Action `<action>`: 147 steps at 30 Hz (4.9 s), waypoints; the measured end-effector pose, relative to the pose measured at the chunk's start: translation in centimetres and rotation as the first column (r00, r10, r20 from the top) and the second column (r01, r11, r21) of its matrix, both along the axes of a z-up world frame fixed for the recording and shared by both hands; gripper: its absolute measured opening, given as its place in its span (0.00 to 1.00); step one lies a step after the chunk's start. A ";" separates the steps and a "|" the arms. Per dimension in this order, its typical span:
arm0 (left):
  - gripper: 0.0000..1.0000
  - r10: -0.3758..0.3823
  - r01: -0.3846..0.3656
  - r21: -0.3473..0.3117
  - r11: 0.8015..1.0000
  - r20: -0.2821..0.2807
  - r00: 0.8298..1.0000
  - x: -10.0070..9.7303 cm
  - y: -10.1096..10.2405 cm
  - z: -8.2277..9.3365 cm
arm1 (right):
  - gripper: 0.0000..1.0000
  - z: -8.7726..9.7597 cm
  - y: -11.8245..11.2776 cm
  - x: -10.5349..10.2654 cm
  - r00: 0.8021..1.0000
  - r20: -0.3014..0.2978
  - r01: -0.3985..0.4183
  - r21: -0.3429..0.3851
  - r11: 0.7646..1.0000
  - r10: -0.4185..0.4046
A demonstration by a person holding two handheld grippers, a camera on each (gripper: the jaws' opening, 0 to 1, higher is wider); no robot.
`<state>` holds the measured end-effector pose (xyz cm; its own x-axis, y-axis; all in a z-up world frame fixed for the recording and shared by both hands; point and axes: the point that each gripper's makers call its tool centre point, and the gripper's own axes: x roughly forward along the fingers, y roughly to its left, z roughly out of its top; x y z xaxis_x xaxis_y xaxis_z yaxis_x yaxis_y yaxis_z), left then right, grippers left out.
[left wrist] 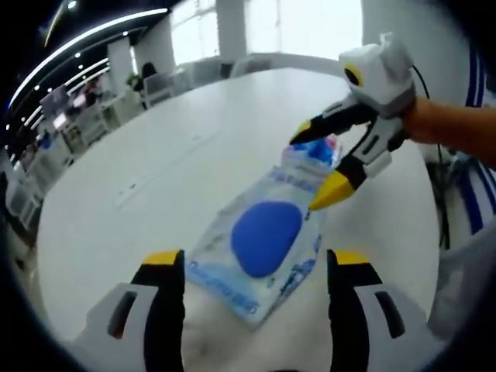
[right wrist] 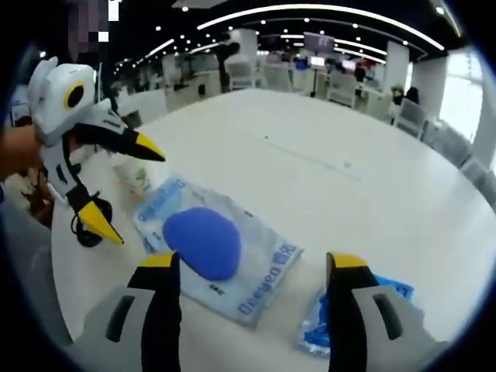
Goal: Arrange the tabletop items into an orderly group along one side of the table until the central work area is clear of visible clutter.
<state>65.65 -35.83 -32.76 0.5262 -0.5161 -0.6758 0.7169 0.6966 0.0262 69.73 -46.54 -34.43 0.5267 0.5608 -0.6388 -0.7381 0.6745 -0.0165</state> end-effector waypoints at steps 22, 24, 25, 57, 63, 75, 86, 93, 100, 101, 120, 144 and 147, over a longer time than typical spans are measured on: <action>0.96 -0.177 0.170 -0.198 0.965 -0.021 0.984 -4.5 -3.6 3.5 | 0.99 2.0 0.7 -2.7 0.994 0.041 -0.106 0.066 0.992 0.103; 0.97 -0.186 0.180 -0.203 0.962 -0.011 0.982 -4.9 -3.6 3.9 | 0.99 2.2 0.8 -3.3 0.993 0.037 -0.118 0.073 0.990 0.115; 0.97 -0.190 0.184 -0.205 0.961 -0.009 0.982 -5.3 -3.6 4.1 | 0.99 2.3 0.9 -3.7 0.991 0.038 -0.127 0.078 0.989 0.125; 0.93 0.026 -0.021 -0.304 0.953 0.014 1.000 -16.0 10.5 5.0 | 0.99 3.7 4.6 -15.4 0.941 0.050 -0.338 0.099 0.936 0.335; 0.91 0.060 -0.056 -0.305 0.951 0.002 0.998 -17.7 12.8 4.3 | 0.99 3.7 6.0 -17.0 0.931 0.043 -0.365 0.097 0.926 0.362; 0.90 0.099 -0.096 -0.297 0.950 -0.006 0.995 -19.6 16.0 3.0 | 0.98 3.5 9.4 -19.1 0.906 0.028 -0.424 0.082 0.902 0.423; 0.88 0.133 -0.134 -0.309 0.941 -0.025 0.991 -20.0 18.0 1.6 | 0.97 3.1 13.7 -19.9 0.883 0.013 -0.469 0.085 0.879 0.469; 0.87 0.148 -0.150 -0.311 0.938 -0.031 0.989 -19.4 18.7 0.8 | 0.96 2.1 16.2 -20.1 0.868 -0.010 -0.494 0.086 0.866 0.496; 0.85 0.138 -0.145 -0.299 0.943 -0.046 0.989 -18.6 18.9 -0.7 | 0.93 0.9 18.4 -19.9 0.864 -0.040 -0.496 0.103 0.862 0.502; 0.85 0.135 -0.144 -0.297 0.944 -0.049 0.990 -18.5 18.8 -0.9 | 0.93 0.7 18.8 -19.8 0.864 -0.042 -0.495 0.108 0.862 0.501; 0.74 0.088 -0.105 -0.249 0.963 -0.078 0.993 -16.3 18.7 -4.1 | 0.83 -2.3 20.0 -18.6 0.871 -0.111 -0.469 0.100 0.878 0.478; 0.51 0.024 -0.027 -0.177 0.984 -0.021 0.999 -15.3 18.5 -5.4 | 0.69 -3.2 20.3 -17.9 0.887 -0.132 -0.431 0.100 0.897 0.442; 0.50 0.021 -0.024 -0.175 0.984 -0.019 1.000 -15.1 18.6 -5.6 | 0.68 -3.2 20.4 -17.9 0.889 -0.131 -0.429 0.100 0.898 0.439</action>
<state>50.52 -17.22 -38.31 0.5283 -0.6153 -0.5851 0.7002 0.7055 -0.1096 51.82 -26.17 -37.59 0.1242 0.7560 -0.6427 -0.9481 0.2815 0.1479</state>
